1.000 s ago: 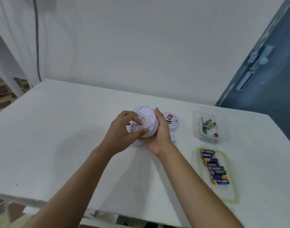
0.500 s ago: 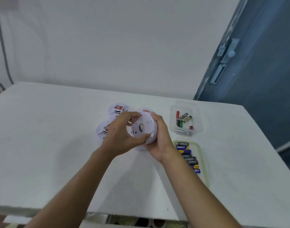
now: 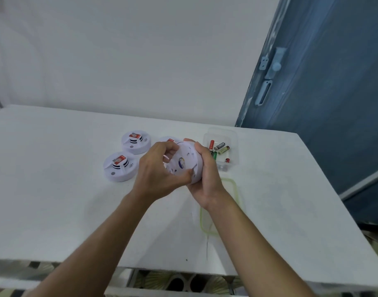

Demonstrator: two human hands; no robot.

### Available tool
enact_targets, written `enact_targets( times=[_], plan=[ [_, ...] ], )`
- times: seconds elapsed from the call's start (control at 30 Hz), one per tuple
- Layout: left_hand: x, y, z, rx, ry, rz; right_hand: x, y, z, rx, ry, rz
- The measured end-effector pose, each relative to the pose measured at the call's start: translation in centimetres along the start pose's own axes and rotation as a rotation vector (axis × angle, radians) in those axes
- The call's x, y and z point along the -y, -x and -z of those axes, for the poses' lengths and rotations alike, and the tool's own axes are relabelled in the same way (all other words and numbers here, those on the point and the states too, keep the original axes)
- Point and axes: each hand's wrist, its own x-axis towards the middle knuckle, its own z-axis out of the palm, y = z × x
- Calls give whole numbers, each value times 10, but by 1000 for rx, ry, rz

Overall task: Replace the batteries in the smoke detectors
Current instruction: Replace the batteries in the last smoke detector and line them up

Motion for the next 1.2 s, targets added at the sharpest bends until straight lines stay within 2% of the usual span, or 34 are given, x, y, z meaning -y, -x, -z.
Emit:
enact_targets(
  times=[0.23, 0.33, 0.43, 0.5, 0.63, 0.8, 0.97, 1.1, 1.2],
  plan=[
    [-12, 8, -15, -104, 183, 252, -6, 9, 14, -104, 9, 59],
    [-9, 8, -14, -81, 297, 397, 0, 14, 21, -127, -41, 50],
    [4, 16, -6, 40, 306, 504, 5, 18, 33, -131, -118, 45],
    [12, 28, -1, 165, 127, 483, 9, 21, 41, -171, -140, 38],
    [25, 54, 1, 383, -326, 312, 12, 27, 53, -183, -196, 18],
    [30, 67, -5, 499, -505, 313, 9, 31, 64, -177, -243, -37],
    [31, 72, -6, 499, -573, 292, 7, 35, 68, -177, -216, -83],
    [22, 75, -2, 424, -674, 193, 4, 38, 70, -148, -210, -91],
    [2, 74, -5, 292, -527, 100, 2, 42, 71, -121, -184, -109]
  ],
)
